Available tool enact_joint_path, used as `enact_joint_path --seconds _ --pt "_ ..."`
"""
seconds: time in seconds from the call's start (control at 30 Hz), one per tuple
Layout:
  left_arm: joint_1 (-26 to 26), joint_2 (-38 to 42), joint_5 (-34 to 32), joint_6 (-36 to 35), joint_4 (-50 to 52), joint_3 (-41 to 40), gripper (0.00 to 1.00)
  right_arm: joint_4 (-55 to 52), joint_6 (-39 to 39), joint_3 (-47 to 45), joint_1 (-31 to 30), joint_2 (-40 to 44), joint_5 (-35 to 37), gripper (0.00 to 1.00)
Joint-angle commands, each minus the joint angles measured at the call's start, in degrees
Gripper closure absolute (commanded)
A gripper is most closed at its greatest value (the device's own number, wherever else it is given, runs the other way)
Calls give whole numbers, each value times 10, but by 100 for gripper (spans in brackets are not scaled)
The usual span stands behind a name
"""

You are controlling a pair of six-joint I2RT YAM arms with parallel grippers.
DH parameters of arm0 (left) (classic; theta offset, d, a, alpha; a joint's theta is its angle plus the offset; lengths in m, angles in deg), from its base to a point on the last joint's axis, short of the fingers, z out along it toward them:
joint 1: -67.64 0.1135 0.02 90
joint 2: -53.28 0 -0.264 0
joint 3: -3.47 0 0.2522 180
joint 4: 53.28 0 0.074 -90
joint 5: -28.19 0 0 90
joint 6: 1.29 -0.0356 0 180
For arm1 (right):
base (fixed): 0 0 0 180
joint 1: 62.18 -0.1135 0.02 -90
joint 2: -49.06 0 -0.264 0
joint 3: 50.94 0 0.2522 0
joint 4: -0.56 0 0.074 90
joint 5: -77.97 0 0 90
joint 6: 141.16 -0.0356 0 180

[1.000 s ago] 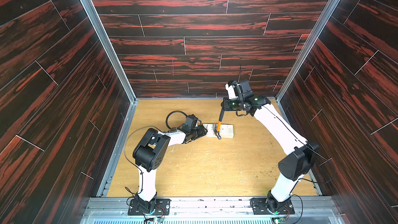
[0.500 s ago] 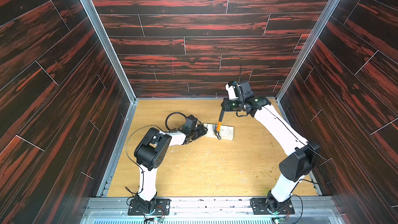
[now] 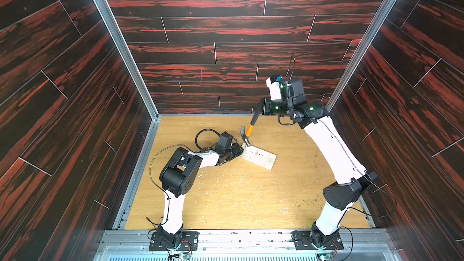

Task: Use a claw hammer to pull out a nail
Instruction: Remove the nail from the mounting plate, then pick up the nail with the hammer.

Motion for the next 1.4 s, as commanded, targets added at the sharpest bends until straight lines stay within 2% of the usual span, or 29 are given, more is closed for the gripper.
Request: enact_joint_path --seconds 0.0,0.07,0.3,0.47,0.6,0.83,0.97,1.17,1.37 --pt "-2 -26 -31 -13 104 -21 56 5 -10 13 -1 8 15 100" --pt "-1 -15 -24 -12 89 -32 56 2 -10 4 3 16 35 100" --pt "13 74 31 -8 -100 -131 48 28 -6 -50 10 69 29 100" --pt "16 166 39 -82 -130 -172 47 35 -3 -102 12 118 31 100" --pt "16 255 38 -147 -136 -198 40 46 -8 -154 13 164 12 100" --pt "7 392 75 -316 -164 -273 40 51 -31 -219 15 225 -100 100" --pt "6 444 146 -388 -200 -328 41 51 -53 -234 16 242 -153 100" --pt "5 479 221 -430 -201 -363 44 59 -69 -247 19 259 -177 100" --pt "5 470 226 -449 -164 -346 46 67 -80 -247 20 257 -239 100"
